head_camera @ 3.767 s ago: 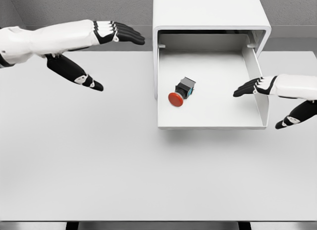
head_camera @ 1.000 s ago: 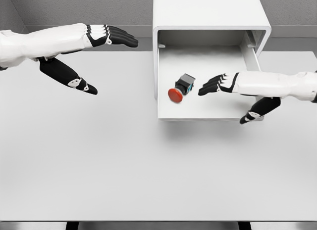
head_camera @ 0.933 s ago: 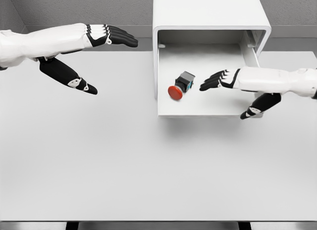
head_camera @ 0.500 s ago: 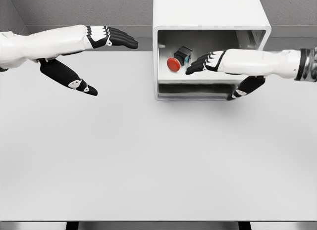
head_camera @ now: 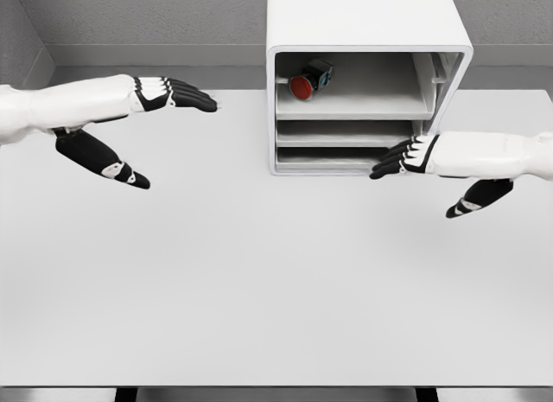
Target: Slide open multi-storey tabletop storage cabinets and put open load switch and slide close multi-storey tabletop storage cabinets
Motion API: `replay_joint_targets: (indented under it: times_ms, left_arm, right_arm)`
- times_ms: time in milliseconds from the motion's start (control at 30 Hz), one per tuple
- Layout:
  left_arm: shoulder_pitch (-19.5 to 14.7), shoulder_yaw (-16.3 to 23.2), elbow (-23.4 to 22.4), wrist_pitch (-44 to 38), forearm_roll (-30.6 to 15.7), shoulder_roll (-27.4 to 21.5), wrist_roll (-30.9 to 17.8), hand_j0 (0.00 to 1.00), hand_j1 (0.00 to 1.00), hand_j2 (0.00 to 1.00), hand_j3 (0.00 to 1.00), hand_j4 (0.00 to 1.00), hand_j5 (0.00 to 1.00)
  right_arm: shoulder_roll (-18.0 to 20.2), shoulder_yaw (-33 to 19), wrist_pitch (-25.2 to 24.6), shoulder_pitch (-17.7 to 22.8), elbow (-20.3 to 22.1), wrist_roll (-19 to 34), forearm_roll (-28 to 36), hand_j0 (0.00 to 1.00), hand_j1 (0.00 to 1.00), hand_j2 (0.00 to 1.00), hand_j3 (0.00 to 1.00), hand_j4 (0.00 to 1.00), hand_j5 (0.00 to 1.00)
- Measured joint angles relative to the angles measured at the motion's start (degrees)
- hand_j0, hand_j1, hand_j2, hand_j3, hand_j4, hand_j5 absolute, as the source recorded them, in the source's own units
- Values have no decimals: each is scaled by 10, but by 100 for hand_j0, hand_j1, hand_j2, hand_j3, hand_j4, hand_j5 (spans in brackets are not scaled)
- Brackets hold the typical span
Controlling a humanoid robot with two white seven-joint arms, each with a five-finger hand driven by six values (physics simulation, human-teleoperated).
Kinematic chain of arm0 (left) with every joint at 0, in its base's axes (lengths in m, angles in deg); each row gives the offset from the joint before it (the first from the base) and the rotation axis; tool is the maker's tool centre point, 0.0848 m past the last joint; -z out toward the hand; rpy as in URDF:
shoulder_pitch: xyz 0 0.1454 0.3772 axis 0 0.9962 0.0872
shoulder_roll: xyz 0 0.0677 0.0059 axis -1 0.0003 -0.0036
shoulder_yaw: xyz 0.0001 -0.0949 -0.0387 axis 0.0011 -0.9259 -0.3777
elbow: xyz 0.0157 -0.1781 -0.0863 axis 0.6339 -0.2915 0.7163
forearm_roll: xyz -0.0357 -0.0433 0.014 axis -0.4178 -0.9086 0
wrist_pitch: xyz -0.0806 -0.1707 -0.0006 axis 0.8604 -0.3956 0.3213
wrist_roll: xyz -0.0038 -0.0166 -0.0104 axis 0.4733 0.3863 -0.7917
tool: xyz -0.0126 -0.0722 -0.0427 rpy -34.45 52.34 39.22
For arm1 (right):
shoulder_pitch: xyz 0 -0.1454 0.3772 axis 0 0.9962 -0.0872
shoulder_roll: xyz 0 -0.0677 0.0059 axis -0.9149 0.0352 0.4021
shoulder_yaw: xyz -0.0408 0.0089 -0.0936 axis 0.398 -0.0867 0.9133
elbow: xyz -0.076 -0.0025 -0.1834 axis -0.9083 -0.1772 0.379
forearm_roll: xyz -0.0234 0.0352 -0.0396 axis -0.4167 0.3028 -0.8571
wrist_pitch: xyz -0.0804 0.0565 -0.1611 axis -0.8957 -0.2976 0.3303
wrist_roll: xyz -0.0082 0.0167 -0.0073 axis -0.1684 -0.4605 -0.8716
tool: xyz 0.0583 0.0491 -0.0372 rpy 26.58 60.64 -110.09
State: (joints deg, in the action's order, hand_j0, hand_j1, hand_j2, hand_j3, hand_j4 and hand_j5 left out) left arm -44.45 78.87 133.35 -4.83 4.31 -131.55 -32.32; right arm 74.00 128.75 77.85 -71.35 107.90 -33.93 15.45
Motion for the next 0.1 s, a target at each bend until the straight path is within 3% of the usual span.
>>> replay_joint_targets:
  times_ms: [100]
  left_arm:
    - [27,0,3,0,1,-7,0,100,100,100,100,100,100]
  right_arm:
    - [1,0,0,0,-1,0,-1,100,100,100,100,100,100]
